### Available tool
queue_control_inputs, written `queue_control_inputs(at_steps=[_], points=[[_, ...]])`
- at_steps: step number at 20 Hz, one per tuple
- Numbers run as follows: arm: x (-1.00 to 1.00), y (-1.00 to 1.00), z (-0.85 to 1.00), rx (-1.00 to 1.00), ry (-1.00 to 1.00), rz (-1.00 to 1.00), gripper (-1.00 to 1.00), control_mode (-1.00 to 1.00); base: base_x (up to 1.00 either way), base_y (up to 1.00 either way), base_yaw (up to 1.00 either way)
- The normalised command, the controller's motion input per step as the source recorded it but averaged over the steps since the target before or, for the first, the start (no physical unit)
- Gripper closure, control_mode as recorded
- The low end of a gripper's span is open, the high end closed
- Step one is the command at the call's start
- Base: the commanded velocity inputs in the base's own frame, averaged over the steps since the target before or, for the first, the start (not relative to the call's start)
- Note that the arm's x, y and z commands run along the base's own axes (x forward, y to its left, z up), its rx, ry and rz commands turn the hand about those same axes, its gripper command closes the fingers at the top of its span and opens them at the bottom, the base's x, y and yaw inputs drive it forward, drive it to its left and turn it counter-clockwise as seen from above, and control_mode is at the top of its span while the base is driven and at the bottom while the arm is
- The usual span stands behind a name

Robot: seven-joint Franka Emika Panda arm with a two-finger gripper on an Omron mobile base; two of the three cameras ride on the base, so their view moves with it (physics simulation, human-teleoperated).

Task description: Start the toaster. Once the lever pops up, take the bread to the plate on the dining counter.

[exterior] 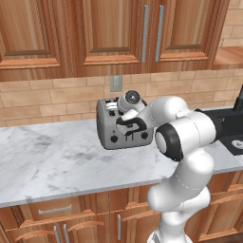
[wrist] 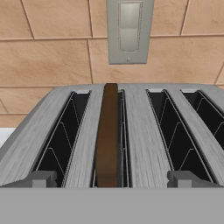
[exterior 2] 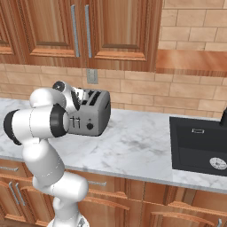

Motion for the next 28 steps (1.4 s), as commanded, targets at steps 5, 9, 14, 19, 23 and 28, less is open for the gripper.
queue_control_inputs(at_steps=[5, 9, 14, 19, 23, 28], points=[[0.00, 0.00, 0.00, 0.00, 0.00, 0.00, -1.00, -1.00, 0.00, 0.00, 0.00], [0.03, 0.00, 0.00, 0.00, 0.00, 0.00, -1.00, -1.00, 0.00, 0.00, 0.00], [0.01, 0.00, 0.00, 0.00, 0.00, 0.00, -1.00, -1.00, 0.00, 0.00, 0.00], [0.00, 0.00, 0.00, 0.00, 0.00, 0.00, -1.00, -1.00, 0.00, 0.00, 0.00], [0.00, 0.00, 0.00, 0.00, 0.00, 0.00, -1.00, -1.00, 0.00, 0.00, 0.00], [0.00, 0.00, 0.00, 0.00, 0.00, 0.00, -1.00, -1.00, 0.00, 0.00, 0.00]])
